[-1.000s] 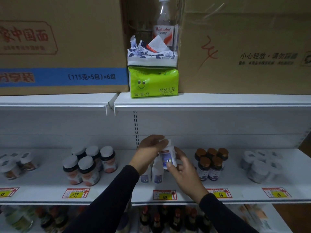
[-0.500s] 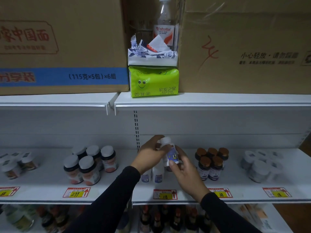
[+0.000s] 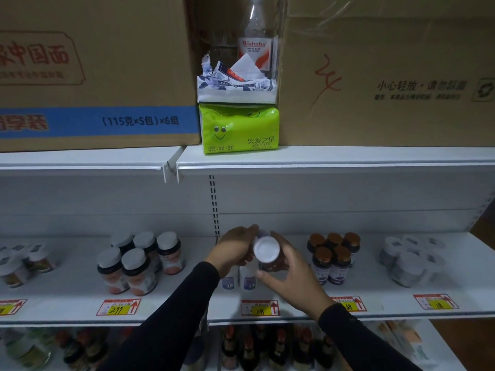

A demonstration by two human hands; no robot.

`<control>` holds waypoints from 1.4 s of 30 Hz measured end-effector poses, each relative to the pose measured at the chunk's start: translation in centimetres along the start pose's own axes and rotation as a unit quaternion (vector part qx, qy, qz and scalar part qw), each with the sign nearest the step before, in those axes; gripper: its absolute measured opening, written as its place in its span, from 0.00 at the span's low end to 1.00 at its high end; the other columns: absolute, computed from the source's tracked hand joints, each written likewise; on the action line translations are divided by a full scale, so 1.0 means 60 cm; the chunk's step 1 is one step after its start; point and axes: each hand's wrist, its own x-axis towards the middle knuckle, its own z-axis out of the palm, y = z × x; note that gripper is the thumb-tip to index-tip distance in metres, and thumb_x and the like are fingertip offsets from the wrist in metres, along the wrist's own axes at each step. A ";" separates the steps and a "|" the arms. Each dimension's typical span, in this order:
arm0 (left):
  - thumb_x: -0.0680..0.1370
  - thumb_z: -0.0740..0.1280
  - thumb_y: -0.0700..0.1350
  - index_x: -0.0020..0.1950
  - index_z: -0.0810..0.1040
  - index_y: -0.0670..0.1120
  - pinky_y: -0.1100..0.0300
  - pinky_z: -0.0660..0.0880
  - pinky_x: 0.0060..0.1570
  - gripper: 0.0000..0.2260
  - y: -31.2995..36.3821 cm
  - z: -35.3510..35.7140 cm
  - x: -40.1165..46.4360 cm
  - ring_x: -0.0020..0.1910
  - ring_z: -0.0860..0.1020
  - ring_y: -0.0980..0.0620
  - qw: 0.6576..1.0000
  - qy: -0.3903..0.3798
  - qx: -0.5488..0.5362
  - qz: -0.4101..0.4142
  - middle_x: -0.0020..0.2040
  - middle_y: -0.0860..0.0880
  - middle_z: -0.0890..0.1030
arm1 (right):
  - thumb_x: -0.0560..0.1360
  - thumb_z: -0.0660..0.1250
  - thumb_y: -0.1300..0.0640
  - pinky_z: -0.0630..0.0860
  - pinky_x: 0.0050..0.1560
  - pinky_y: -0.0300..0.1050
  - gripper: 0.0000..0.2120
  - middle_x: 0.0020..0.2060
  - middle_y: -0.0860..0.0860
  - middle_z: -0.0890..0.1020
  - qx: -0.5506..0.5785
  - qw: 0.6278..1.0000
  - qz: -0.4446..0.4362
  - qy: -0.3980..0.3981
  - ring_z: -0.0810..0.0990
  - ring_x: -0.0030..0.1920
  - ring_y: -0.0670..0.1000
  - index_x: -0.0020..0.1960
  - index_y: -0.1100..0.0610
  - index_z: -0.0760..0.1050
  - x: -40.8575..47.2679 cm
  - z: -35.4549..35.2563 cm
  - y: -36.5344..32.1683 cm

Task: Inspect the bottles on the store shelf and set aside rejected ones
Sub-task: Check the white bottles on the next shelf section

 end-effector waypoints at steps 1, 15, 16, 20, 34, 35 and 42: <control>0.80 0.62 0.57 0.55 0.78 0.47 0.57 0.74 0.37 0.15 -0.002 -0.001 0.001 0.37 0.79 0.49 1.000 0.008 -0.018 0.013 0.42 0.47 0.82 | 0.71 0.74 0.47 0.75 0.59 0.37 0.34 0.63 0.43 0.75 0.002 1.000 0.002 -0.001 0.75 0.61 0.39 0.71 0.38 0.60 -0.001 -0.001 0.000; 0.72 0.74 0.43 0.59 0.76 0.57 0.71 0.71 0.55 0.19 -0.002 0.007 -0.019 0.58 0.73 0.64 0.945 -0.022 0.157 0.287 0.58 0.60 0.76 | 0.72 0.75 0.56 0.73 0.66 0.46 0.26 0.61 0.41 0.76 -0.005 0.998 0.013 0.059 0.75 0.63 0.41 0.63 0.37 0.68 0.019 -0.023 0.021; 0.72 0.74 0.43 0.59 0.76 0.57 0.71 0.71 0.55 0.18 -0.002 0.008 -0.020 0.58 0.73 0.64 0.944 -0.022 0.161 0.289 0.58 0.60 0.76 | 0.72 0.75 0.55 0.73 0.66 0.47 0.26 0.61 0.41 0.76 -0.006 0.998 0.013 0.058 0.75 0.63 0.41 0.64 0.39 0.69 0.019 -0.023 0.025; 0.72 0.74 0.48 0.59 0.76 0.58 0.67 0.72 0.53 0.17 -0.001 0.009 -0.022 0.56 0.73 0.63 0.940 -0.014 0.175 0.293 0.57 0.59 0.76 | 0.72 0.74 0.52 0.74 0.65 0.47 0.26 0.62 0.40 0.76 -0.017 0.998 0.011 0.054 0.74 0.63 0.40 0.67 0.43 0.69 0.016 -0.024 0.033; 0.76 0.69 0.50 0.61 0.77 0.48 0.65 0.69 0.46 0.15 -0.009 0.035 0.004 0.48 0.73 0.55 0.915 0.008 0.300 0.271 0.55 0.50 0.76 | 0.74 0.67 0.39 0.73 0.65 0.46 0.28 0.66 0.44 0.74 -0.145 0.989 0.014 -0.006 0.71 0.66 0.42 0.72 0.43 0.65 0.013 -0.041 0.070; 0.76 0.69 0.49 0.62 0.76 0.47 0.64 0.69 0.47 0.15 -0.014 0.038 0.009 0.49 0.73 0.54 0.915 0.005 0.305 0.264 0.56 0.49 0.76 | 0.74 0.66 0.38 0.71 0.67 0.44 0.31 0.68 0.45 0.72 -0.167 0.986 0.022 -0.003 0.70 0.67 0.44 0.74 0.46 0.63 0.012 -0.046 0.074; 0.78 0.66 0.50 0.71 0.70 0.48 0.61 0.69 0.59 0.21 -0.057 0.056 0.041 0.60 0.73 0.51 0.926 -0.014 0.322 0.195 0.65 0.49 0.73 | 0.77 0.63 0.46 0.67 0.66 0.40 0.28 0.70 0.52 0.69 -0.318 0.948 -0.004 -0.012 0.69 0.69 0.52 0.75 0.53 0.63 0.012 -0.071 0.096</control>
